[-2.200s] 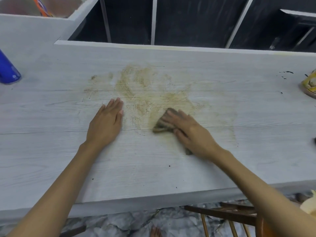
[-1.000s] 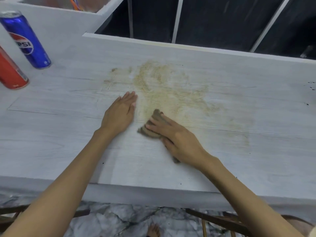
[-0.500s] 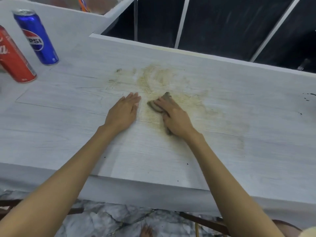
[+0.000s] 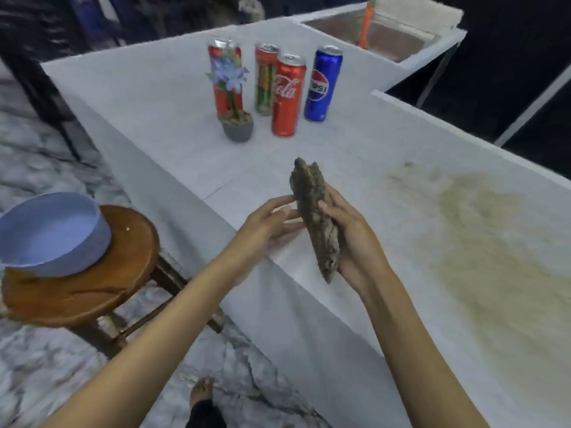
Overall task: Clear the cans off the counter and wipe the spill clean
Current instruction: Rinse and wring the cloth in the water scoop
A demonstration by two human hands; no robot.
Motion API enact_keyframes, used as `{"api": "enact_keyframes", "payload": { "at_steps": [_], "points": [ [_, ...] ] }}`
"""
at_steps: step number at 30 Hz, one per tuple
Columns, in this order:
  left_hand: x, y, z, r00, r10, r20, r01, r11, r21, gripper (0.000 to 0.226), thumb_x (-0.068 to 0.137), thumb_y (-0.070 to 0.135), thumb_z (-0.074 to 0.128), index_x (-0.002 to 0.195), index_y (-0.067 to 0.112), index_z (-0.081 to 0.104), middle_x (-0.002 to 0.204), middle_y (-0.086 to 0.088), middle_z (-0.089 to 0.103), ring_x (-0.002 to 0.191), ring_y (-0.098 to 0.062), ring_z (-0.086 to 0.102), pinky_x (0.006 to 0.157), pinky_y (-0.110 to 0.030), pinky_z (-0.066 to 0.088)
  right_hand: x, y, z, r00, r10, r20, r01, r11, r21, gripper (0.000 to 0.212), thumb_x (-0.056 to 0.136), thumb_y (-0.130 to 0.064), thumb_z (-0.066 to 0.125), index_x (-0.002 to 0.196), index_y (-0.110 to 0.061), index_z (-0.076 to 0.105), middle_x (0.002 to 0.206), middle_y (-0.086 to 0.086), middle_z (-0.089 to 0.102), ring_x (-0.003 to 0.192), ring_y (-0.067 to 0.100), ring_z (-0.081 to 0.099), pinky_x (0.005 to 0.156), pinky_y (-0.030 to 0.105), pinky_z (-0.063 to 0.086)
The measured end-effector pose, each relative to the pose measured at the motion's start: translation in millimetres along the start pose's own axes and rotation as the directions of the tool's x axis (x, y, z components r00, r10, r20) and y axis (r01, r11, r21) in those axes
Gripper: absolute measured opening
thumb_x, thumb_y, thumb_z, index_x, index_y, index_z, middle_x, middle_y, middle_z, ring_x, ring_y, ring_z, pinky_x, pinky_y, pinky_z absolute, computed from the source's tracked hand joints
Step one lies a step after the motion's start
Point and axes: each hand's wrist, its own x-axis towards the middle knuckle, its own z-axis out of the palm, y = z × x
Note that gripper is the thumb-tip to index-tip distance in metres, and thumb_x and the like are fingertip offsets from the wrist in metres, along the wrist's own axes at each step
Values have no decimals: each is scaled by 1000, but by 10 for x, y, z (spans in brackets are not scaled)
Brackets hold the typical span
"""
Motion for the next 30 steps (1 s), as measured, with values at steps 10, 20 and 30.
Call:
{"api": "enact_keyframes", "payload": {
  "at_steps": [10, 20, 30],
  "points": [
    [-809, 223, -2216, 827, -102, -554, -142, 914, -380, 13, 91, 2, 48, 96, 14, 48, 93, -9, 60, 83, -20, 61, 77, -30, 54, 911, 1113, 2052, 829, 338, 446, -488, 827, 280, 29, 93, -8, 38, 115, -10, 56, 88, 8, 74, 74, 16, 71, 65, 22, 58],
    [-921, 62, -3931, 635, -334, -697, 55, 919, -390, 36, 96, 14, 44, 129, 2, 45, 136, -17, 49, 124, -30, 49, 94, -36, 43, 1770, 2154, 3480, 931, 327, 162, -196, 823, -533, 26, 90, -6, 49, 115, -7, 56, 80, 7, 60, 64, 16, 55, 58, 26, 43],
    [-322, -259, -4292, 440, -467, -767, 154, 881, -448, 19, 93, 8, 44, 79, 3, 57, 82, -13, 55, 83, -24, 53, 73, -32, 44, 2177, 2804, 3912, 951, 311, -1, -202, 616, -761, 30, 87, 0, 47, 116, -1, 56, 118, 17, 60, 110, 30, 57, 88, 31, 44]
  ]
}}
